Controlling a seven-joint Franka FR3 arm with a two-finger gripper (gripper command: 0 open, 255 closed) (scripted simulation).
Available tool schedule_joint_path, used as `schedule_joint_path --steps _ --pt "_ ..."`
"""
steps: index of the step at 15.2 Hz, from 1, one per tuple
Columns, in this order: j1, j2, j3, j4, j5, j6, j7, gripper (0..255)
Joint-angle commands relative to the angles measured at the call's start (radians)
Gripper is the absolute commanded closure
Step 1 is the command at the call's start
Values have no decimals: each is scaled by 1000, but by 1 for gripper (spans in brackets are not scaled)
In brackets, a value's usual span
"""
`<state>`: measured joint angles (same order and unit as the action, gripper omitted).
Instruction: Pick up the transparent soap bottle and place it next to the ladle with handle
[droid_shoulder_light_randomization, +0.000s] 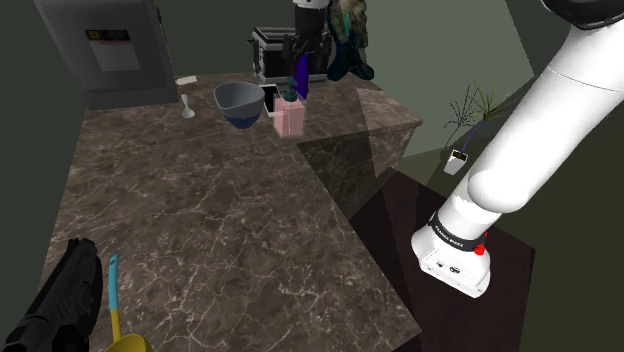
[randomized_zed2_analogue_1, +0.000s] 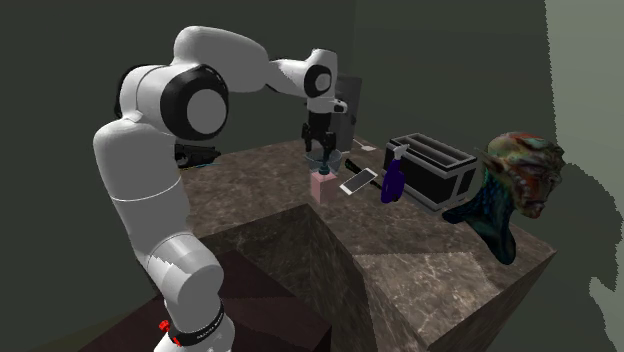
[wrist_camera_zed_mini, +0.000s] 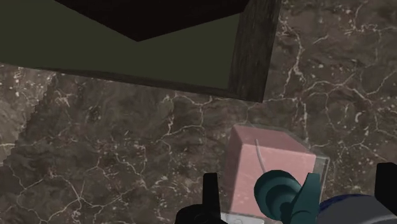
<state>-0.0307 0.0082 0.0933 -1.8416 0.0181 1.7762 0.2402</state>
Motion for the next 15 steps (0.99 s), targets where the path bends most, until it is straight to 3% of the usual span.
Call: schedule_joint_path --steps 1,3,10,15 --pt "1 77 1 68 3 2 10 0" --pt "3 155 1 146 5 -3 19 0" --pt "4 159 2 58 5 90 19 0" --pt "4 160 2 51 5 97 19 0"
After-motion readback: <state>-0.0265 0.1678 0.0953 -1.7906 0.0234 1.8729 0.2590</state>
